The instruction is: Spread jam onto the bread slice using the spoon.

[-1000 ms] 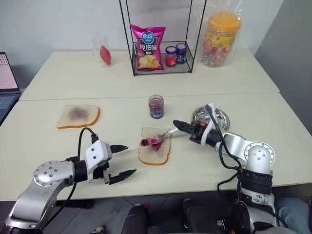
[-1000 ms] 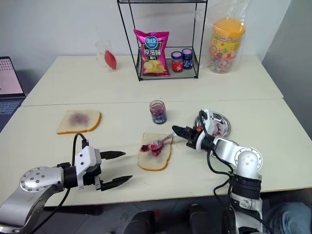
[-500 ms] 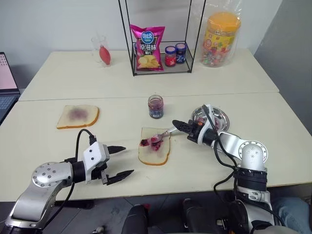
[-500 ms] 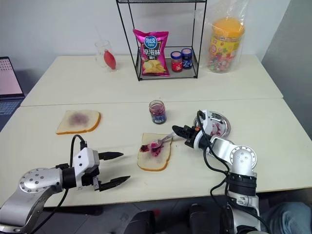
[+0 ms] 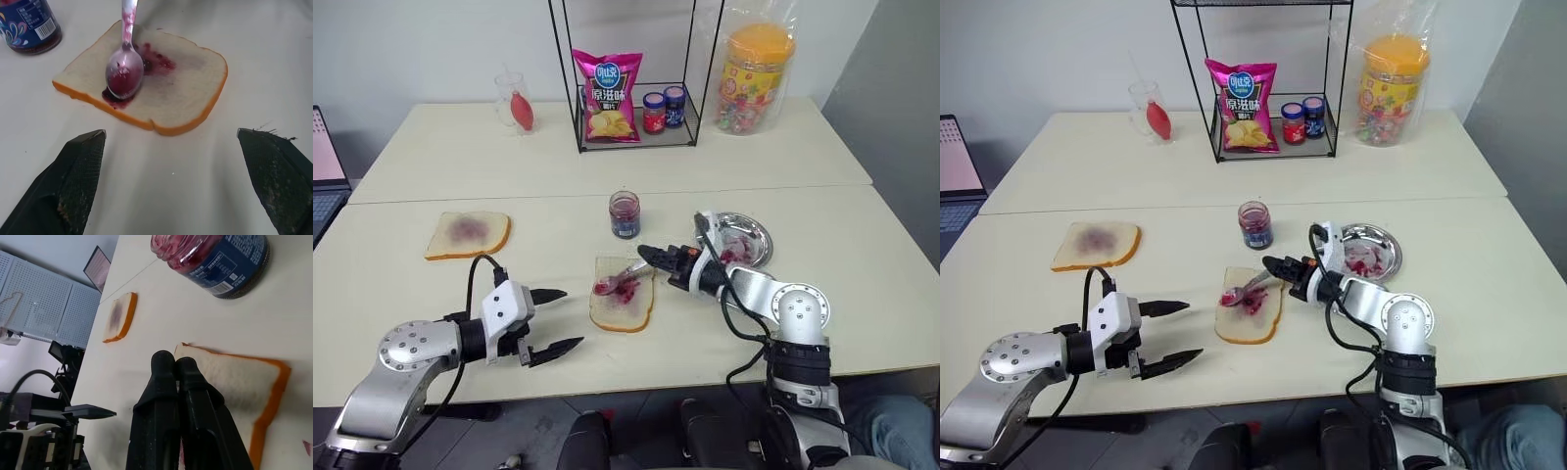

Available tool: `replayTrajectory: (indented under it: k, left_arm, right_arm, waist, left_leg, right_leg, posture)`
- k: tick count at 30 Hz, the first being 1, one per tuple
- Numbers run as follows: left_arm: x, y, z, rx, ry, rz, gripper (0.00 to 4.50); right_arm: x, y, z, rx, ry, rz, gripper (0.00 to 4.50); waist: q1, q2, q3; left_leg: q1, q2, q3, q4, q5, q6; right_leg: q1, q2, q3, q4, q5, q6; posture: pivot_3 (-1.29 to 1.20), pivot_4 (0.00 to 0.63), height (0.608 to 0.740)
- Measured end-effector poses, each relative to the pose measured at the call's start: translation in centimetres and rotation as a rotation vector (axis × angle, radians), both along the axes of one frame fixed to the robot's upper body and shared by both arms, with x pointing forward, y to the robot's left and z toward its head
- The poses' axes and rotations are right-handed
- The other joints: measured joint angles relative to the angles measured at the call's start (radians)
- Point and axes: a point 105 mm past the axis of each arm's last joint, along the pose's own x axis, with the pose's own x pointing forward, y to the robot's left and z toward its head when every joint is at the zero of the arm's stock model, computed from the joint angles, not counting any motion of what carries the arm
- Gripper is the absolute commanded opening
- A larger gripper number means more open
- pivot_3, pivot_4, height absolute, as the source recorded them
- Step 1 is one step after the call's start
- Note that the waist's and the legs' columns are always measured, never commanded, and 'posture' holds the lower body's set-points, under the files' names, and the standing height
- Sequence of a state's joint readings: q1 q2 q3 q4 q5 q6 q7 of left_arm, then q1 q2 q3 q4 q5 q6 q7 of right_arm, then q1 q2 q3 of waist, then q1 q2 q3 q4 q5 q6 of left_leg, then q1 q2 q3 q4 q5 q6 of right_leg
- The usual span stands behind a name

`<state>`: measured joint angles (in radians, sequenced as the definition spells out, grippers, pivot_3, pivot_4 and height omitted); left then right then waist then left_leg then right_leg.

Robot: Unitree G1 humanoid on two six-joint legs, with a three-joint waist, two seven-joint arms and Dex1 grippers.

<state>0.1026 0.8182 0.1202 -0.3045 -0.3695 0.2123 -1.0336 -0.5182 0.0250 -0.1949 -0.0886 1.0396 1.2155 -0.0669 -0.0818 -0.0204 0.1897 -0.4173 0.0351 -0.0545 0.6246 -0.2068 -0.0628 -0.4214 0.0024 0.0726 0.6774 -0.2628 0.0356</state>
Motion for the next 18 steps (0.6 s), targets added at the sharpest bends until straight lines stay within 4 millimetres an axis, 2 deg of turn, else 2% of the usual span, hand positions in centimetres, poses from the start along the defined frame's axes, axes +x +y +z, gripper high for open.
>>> replayTrajectory:
  k: [6, 11, 18]
  left_arm:
    - [0.0, 0.0, 0.0, 0.0, 0.005, 0.002, 4.5]
    - [0.1, 0.0, 0.0, 0.0, 0.01, 0.005, 4.5]
    - [0.2, -0.2, 0.1, -0.002, 0.008, -0.001, 4.5]
  right_arm:
    - [0.5, 0.1, -0.5, -0.036, -0.012, -0.032, 0.03]
    - [1.1, -0.6, -0.5, -0.049, -0.028, -0.07, 0.03]
    - [1.6, -3.1, -0.5, -0.063, -0.025, -0.12, 0.03]
  waist:
    - [0.0, 0.0, 0.0]
    - [0.0, 0.0, 0.0]
    - [0.002, 0.0, 0.0]
  left_leg:
    - [0.0, 0.0, 0.0, 0.0, 0.0, 0.0]
    - [0.0, 0.0, 0.0, 0.0, 0.0, 0.0]
    - [0.0, 0.0, 0.0, 0.0, 0.0, 0.0]
  right_leg:
    - [0.0, 0.0, 0.0, 0.0, 0.0, 0.0]
    - [0.0, 0.0, 0.0, 0.0, 0.0, 0.0]
    - [0.0, 0.0, 0.0, 0.0, 0.002, 0.003]
  posture:
    - [0.0, 0.15, 0.74]
    - [0.0, 0.15, 0.74]
    - [0.0, 0.15, 0.74]
